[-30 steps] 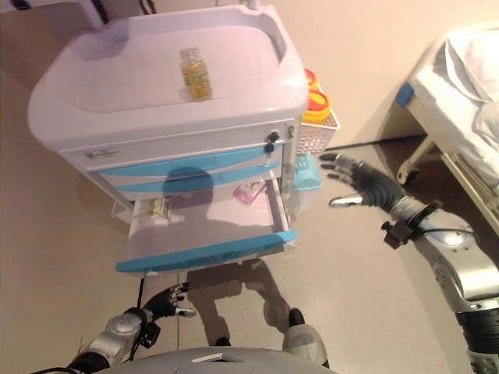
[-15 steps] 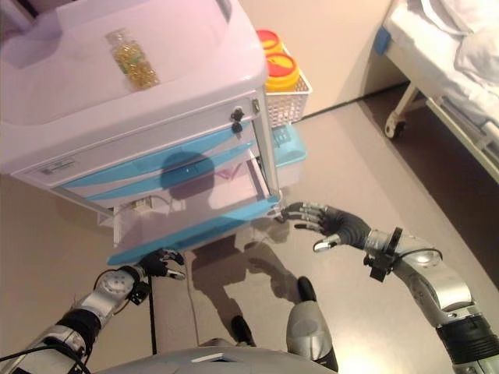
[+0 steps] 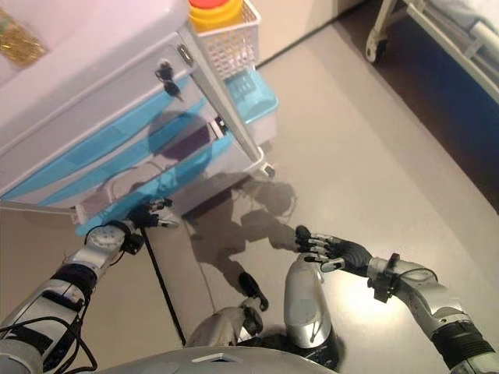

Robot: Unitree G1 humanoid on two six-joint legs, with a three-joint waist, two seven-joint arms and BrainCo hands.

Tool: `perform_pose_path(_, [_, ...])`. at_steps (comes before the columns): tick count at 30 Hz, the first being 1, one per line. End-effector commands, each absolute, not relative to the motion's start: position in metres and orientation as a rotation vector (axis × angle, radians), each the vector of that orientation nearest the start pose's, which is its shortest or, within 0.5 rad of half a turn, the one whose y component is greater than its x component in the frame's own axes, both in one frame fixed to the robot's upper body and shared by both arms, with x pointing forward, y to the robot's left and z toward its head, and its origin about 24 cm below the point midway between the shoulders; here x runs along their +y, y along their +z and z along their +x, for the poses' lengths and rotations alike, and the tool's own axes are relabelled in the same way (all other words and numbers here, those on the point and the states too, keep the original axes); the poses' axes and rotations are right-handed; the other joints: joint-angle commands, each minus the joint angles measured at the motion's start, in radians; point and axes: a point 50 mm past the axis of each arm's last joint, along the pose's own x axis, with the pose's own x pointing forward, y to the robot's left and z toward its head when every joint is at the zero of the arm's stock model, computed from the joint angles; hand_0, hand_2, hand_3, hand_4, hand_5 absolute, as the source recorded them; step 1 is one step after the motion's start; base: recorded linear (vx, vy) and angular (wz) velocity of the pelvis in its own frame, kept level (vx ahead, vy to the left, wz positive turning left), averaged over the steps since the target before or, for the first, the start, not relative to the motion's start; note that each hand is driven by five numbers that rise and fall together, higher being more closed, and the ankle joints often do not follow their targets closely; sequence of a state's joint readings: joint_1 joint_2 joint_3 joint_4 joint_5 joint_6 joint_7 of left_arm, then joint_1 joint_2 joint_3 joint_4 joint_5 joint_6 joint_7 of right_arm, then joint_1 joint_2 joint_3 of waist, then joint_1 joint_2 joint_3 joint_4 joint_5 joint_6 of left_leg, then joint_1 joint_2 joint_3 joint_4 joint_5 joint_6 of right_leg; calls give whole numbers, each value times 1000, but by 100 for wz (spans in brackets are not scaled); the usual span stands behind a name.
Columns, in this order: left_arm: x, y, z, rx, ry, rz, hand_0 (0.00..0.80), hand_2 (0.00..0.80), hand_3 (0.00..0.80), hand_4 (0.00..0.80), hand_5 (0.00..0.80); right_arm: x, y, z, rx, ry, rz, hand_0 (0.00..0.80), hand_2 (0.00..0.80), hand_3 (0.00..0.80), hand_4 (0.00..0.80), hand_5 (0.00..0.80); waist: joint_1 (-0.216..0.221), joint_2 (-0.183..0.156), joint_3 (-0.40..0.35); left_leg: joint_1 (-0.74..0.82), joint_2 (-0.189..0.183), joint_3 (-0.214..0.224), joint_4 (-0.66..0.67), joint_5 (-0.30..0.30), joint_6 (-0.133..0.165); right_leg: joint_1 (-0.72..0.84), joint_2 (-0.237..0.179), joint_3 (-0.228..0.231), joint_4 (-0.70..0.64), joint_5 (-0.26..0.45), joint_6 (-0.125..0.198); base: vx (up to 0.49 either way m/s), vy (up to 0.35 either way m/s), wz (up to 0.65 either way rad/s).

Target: Open the drawer and pick up the medicine

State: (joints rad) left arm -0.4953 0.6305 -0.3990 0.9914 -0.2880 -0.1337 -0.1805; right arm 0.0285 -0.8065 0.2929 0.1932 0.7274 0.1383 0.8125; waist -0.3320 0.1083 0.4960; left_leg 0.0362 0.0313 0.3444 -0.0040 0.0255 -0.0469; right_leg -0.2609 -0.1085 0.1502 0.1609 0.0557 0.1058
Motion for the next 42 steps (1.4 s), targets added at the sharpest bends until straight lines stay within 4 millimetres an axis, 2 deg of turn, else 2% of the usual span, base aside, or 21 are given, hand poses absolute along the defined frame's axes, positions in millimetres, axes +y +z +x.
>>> perform_pose_path(1, [336,34,301,414,45,461,0,0,0,0,0,-217,10,203,438,925,196,0,0,0,0,0,-8,-87,-19,-156,8,-23,310,-144,-6,-22,-20,12,6,-3,44,-64,-1,-8])
perform_pose_path(2, [340,42,304,392,49,454,0,0,0,0,0,-217,8,204,429,911,201,0,0,0,0,0,-9,-85,-2,-163,13,-33,330,-174,-8,-23,-14,7,17,-26,45,-38,12,-6])
perform_pose_path(4, [345,56,309,355,66,443,0,0,0,0,0,-216,6,205,416,894,209,0,0,0,0,0,-10,-93,20,-188,20,-32,355,-178,-5,-40,-5,13,26,-24,38,-40,-14,0])
perform_pose_path(12, [376,119,324,249,198,483,0,0,0,0,0,-207,1,205,349,853,275,0,0,0,0,0,-6,-121,24,-349,42,-31,452,-174,0,-163,12,20,49,-5,20,-71,-47,5])
perform_pose_path(17, [389,152,326,197,240,482,0,0,0,0,0,-198,0,204,310,833,308,0,0,0,0,0,-3,-134,24,-409,40,-36,473,-173,5,-216,21,40,50,11,18,-38,-30,4])
perform_pose_path(22, [395,177,328,146,278,515,0,0,0,0,0,-194,-1,203,292,816,328,0,0,0,0,0,3,-144,24,-442,45,-34,480,-177,7,-247,20,40,46,25,22,-13,-18,2])
perform_pose_path(30, [404,212,328,75,361,531,0,0,0,0,0,-189,-6,199,281,801,360,0,0,0,0,0,21,-150,24,-442,39,-54,461,-183,10,-240,8,20,34,31,28,-5,-47,5])
perform_pose_path(36, [404,215,328,76,312,505,0,0,0,0,0,-184,-8,200,276,788,359,0,0,0,0,0,39,-158,24,-421,33,-79,431,-176,12,-214,3,-1,21,32,30,-22,-67,6])
perform_pose_path(39, [395,203,332,100,213,474,0,0,0,0,0,-186,-8,203,275,750,333,0,0,0,0,0,52,-162,24,-404,35,-93,417,-172,9,-192,2,-15,15,33,31,-32,-71,14])
perform_pose_path(42, [379,183,337,140,94,430,0,0,0,0,0,-190,-8,209,283,724,268,0,0,0,0,0,65,-163,24,-379,35,-106,397,-165,5,-162,4,-28,3,32,30,-33,-64,13])
